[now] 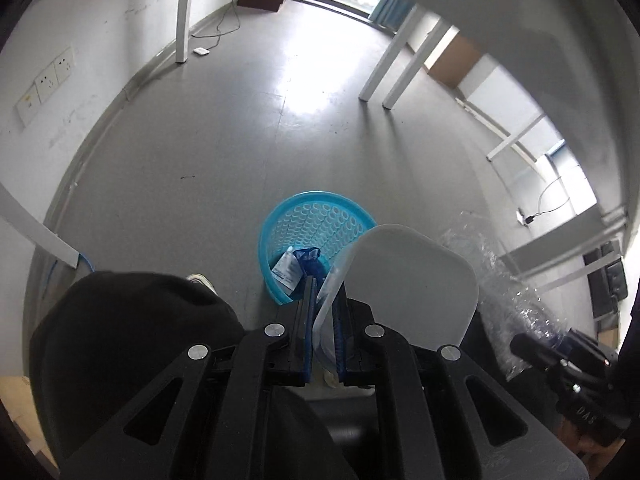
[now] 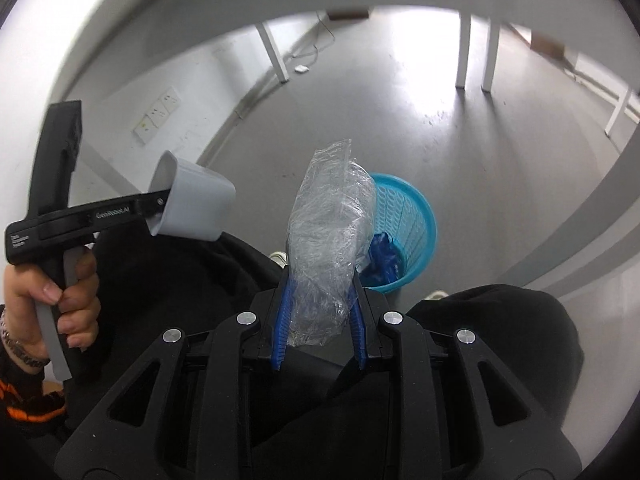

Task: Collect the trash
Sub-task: 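Carry the white cup and clear bag down over the blue wastebasket, then open the left tool and right tool to drop cup and bag into the basket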

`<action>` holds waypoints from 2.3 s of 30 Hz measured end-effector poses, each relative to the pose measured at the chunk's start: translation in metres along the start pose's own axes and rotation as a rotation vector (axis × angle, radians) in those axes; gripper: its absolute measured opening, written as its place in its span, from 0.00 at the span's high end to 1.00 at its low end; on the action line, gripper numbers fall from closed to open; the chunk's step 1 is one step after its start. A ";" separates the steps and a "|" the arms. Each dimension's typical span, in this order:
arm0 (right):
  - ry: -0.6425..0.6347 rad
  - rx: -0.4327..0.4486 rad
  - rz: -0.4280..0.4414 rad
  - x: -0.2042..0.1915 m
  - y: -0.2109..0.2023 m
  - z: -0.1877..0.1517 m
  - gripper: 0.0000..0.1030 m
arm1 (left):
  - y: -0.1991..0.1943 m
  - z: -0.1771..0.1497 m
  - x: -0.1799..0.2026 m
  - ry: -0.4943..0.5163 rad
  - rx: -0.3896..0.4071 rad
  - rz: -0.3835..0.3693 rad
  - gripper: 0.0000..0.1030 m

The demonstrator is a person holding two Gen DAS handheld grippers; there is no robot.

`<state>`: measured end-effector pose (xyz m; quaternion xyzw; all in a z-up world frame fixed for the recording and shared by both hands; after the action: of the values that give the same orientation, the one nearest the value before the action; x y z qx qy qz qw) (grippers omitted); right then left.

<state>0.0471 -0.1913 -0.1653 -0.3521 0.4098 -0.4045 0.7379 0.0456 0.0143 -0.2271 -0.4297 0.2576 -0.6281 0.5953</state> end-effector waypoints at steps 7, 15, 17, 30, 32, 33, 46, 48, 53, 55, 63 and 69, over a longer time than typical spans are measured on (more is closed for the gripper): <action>0.015 -0.025 -0.032 0.010 0.029 0.019 0.77 | 0.037 0.021 0.005 0.028 -0.020 0.031 0.93; 0.035 -0.086 -0.097 0.019 0.065 0.034 0.77 | 0.064 0.033 -0.003 0.015 -0.055 0.042 0.93; 0.040 -0.100 -0.105 0.021 0.075 0.038 0.77 | 0.073 0.036 -0.005 0.011 -0.066 0.044 0.93; 0.072 -0.231 -0.166 0.035 0.163 0.062 0.77 | 0.123 0.049 -0.017 -0.017 -0.159 0.059 0.93; 0.074 -0.249 -0.174 0.037 0.177 0.064 0.77 | 0.133 0.052 -0.019 -0.026 -0.180 0.066 0.93; 0.078 -0.259 -0.177 0.038 0.185 0.066 0.77 | 0.138 0.054 -0.019 -0.028 -0.189 0.067 0.93; 0.164 -0.370 -0.196 0.061 0.244 0.078 0.76 | 0.186 0.066 -0.018 -0.039 -0.298 0.053 0.93; 0.180 -0.382 -0.190 0.064 0.248 0.080 0.76 | 0.191 0.065 -0.017 -0.038 -0.317 0.056 0.93; 0.197 -0.397 -0.186 0.067 0.259 0.082 0.75 | 0.197 0.067 -0.014 -0.020 -0.336 0.053 0.93; 0.208 -0.403 -0.183 0.068 0.260 0.081 0.72 | 0.198 0.069 -0.014 -0.019 -0.334 0.064 0.93; 0.243 -0.402 -0.159 0.070 0.262 0.082 0.54 | 0.197 0.077 -0.018 -0.080 -0.275 0.044 0.58; 0.238 -0.396 -0.162 0.066 0.247 0.076 0.54 | 0.184 0.072 -0.027 -0.128 -0.272 0.057 0.58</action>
<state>0.2127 -0.1305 -0.3649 -0.4716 0.5355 -0.4127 0.5661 0.2009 0.0251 -0.3516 -0.5381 0.3137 -0.5416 0.5645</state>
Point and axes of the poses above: each gripper's, at about its wrist camera, not at the fingertips, and y roughly the way its jaws point, x to its right, z to its top, the point moved 4 cm from there along y, roughly the way its jaws point, and after that the axes turned 13 degrees about y, right-handed, at the moved point
